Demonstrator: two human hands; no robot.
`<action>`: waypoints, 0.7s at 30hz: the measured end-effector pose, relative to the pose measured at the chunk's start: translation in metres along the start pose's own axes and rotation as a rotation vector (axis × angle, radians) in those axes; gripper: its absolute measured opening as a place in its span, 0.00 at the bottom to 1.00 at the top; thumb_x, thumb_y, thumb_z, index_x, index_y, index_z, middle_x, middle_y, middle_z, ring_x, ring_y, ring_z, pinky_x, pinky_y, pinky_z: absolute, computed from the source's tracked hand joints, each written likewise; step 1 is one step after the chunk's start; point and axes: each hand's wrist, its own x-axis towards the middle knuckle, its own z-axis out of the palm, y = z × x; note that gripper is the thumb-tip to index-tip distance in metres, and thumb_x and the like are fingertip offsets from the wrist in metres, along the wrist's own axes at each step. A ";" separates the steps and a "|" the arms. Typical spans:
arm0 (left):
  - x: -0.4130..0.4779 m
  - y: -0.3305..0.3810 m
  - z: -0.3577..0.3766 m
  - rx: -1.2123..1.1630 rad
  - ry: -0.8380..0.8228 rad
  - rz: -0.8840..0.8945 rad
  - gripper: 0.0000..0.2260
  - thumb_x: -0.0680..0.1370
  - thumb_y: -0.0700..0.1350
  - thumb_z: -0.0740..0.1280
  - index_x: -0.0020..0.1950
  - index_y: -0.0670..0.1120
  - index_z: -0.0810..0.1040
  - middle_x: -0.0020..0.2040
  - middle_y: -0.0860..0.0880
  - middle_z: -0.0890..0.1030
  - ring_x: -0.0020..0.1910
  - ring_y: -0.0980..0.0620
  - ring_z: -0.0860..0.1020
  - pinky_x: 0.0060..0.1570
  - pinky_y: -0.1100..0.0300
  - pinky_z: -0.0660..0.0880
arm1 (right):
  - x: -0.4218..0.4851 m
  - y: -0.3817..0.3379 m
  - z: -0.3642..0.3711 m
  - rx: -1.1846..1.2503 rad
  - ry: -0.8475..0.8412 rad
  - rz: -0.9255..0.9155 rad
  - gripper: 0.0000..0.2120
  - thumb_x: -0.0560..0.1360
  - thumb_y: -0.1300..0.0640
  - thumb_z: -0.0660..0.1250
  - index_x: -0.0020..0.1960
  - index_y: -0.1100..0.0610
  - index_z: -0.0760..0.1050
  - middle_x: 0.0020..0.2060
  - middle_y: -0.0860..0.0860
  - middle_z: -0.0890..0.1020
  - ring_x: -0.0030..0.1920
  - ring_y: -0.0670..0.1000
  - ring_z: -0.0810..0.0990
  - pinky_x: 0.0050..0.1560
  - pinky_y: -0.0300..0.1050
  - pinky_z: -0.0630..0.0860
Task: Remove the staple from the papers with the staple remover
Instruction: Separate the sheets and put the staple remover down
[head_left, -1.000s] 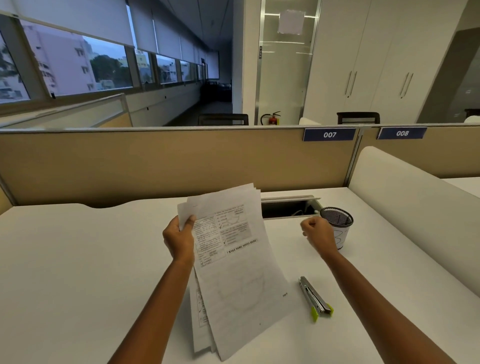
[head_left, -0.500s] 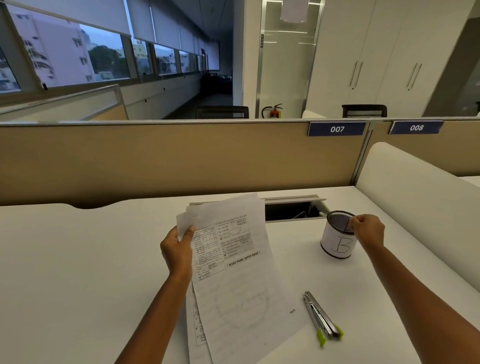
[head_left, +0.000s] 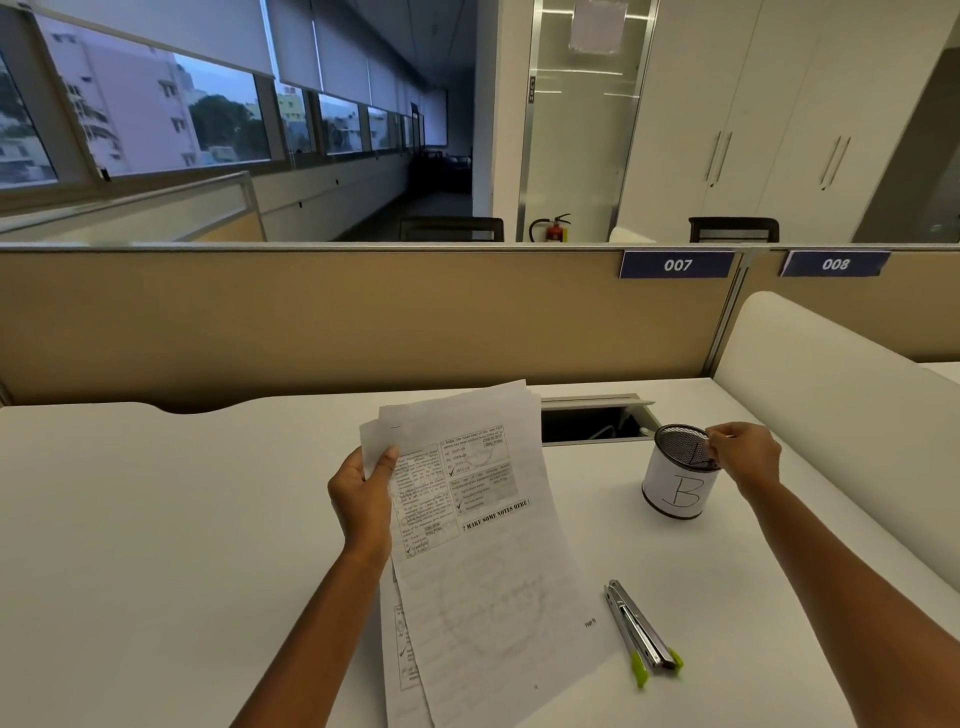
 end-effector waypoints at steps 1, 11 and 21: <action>-0.001 0.002 -0.001 -0.001 -0.002 -0.004 0.06 0.75 0.42 0.64 0.50 0.43 0.74 0.47 0.43 0.77 0.44 0.42 0.78 0.43 0.52 0.78 | -0.005 -0.003 0.000 -0.003 0.007 -0.011 0.10 0.72 0.62 0.64 0.44 0.68 0.81 0.43 0.65 0.83 0.43 0.55 0.81 0.52 0.49 0.74; -0.016 0.027 -0.005 -0.090 -0.079 0.047 0.09 0.74 0.42 0.64 0.53 0.41 0.75 0.45 0.45 0.79 0.41 0.46 0.78 0.37 0.59 0.78 | -0.118 -0.053 0.027 0.185 -0.660 -0.322 0.15 0.76 0.54 0.61 0.58 0.62 0.75 0.49 0.53 0.79 0.50 0.50 0.77 0.52 0.45 0.73; -0.029 0.045 -0.032 -0.127 -0.273 0.085 0.03 0.74 0.46 0.64 0.44 0.53 0.76 0.44 0.49 0.80 0.45 0.47 0.79 0.43 0.54 0.79 | -0.191 -0.072 0.041 0.718 -0.600 -0.245 0.04 0.74 0.64 0.63 0.46 0.59 0.77 0.40 0.51 0.82 0.33 0.44 0.84 0.33 0.35 0.80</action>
